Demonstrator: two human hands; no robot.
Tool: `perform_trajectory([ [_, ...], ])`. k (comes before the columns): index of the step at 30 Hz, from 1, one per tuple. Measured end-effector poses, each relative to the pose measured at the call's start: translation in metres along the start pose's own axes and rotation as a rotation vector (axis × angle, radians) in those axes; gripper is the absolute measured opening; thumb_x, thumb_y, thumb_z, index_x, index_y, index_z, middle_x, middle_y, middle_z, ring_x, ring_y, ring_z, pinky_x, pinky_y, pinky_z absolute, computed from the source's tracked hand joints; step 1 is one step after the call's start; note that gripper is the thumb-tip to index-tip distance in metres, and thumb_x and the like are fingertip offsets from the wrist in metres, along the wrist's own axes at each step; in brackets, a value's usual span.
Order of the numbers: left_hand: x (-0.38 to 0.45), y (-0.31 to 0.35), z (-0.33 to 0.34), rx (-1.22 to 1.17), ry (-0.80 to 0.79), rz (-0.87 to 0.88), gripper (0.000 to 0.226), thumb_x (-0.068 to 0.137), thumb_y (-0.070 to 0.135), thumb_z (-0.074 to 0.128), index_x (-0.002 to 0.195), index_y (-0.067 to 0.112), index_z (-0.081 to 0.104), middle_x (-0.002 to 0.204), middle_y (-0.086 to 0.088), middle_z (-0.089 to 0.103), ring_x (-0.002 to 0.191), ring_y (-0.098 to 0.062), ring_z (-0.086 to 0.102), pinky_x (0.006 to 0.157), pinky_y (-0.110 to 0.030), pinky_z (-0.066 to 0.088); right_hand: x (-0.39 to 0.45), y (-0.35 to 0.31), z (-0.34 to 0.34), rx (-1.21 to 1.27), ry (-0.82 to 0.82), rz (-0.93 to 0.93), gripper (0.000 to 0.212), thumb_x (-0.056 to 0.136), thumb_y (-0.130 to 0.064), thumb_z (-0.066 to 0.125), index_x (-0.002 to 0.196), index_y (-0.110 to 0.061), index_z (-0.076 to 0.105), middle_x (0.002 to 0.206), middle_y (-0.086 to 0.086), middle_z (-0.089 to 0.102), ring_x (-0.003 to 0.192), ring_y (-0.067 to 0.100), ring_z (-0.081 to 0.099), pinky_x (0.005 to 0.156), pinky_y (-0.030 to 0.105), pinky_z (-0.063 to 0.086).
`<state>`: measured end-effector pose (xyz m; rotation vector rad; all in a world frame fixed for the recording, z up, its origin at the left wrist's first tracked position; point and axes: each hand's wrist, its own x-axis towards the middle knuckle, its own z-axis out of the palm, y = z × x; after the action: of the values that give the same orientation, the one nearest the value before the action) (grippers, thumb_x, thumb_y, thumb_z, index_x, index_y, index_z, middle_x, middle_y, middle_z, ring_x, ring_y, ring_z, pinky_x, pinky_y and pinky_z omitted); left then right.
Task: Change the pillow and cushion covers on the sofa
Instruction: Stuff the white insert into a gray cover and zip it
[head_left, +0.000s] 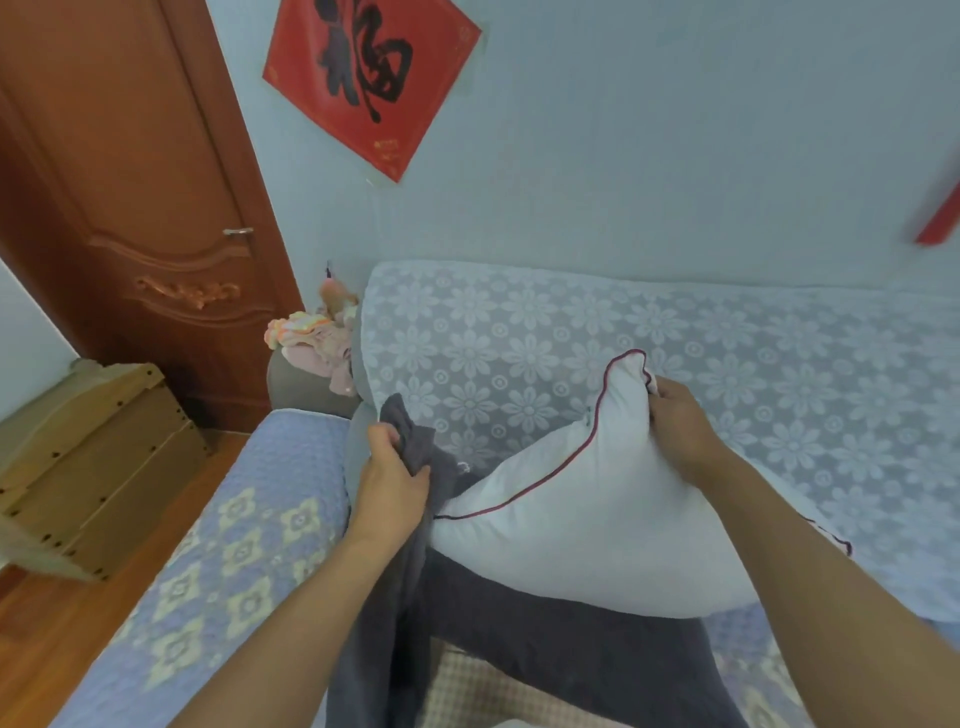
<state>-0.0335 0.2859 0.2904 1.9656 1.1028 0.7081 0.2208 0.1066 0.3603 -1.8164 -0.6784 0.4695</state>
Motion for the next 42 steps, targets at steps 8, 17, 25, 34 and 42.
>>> perform_trajectory([
  [8,-0.017,-0.027,0.002,0.47,-0.564,0.324,0.057,0.092,0.067,0.049,0.146,0.059,0.035,0.138,0.008,0.044,0.127,-0.014,0.046,0.103,-0.026,0.039,0.004,-0.008,-0.002,0.144,0.128,0.047,0.022,0.088,-0.015,0.046,0.07,-0.004,0.042,0.07,0.011,0.042,0.065,0.019,0.038,0.063,0.032,0.029],
  [17,0.015,0.02,-0.016,0.146,-0.229,0.438,0.008,0.089,0.055,0.067,0.092,0.05,0.062,0.092,0.015,0.055,0.085,-0.003,0.053,0.071,-0.022,0.042,0.043,-0.088,-0.04,0.165,0.391,0.026,0.021,0.098,-0.02,0.044,0.078,-0.014,0.048,0.073,0.005,0.043,0.068,0.016,0.037,0.06,0.031,0.028],
  [25,0.007,-0.011,-0.01,0.031,-0.152,0.268,0.028,0.081,0.03,0.083,0.067,0.029,0.059,0.069,0.007,0.058,0.069,-0.007,0.055,0.059,-0.026,0.038,0.025,-0.057,-0.034,0.02,0.411,-0.112,0.033,0.084,0.01,0.046,0.085,-0.011,0.071,0.078,0.001,0.066,0.068,0.009,0.058,0.055,0.009,0.044],
  [34,0.014,-0.059,0.021,0.031,-0.058,-0.045,0.024,0.081,0.014,0.077,0.065,0.015,0.059,0.061,0.0,0.06,0.064,-0.02,0.055,0.061,-0.036,0.042,-0.035,0.045,0.017,0.361,0.328,0.042,0.038,0.092,0.012,0.049,0.096,-0.016,0.076,0.117,0.002,0.072,0.112,0.018,0.066,0.087,0.02,0.055],
  [42,0.017,-0.058,0.038,-0.015,-0.114,-0.003,0.024,0.083,0.017,0.077,0.066,0.02,0.061,0.06,0.003,0.059,0.061,-0.019,0.056,0.058,-0.036,0.043,-0.043,0.027,0.003,0.08,-0.046,-0.115,0.053,0.086,-0.028,0.056,0.138,-0.034,0.053,0.14,-0.016,0.054,0.133,0.003,0.046,0.11,0.028,0.038],
])
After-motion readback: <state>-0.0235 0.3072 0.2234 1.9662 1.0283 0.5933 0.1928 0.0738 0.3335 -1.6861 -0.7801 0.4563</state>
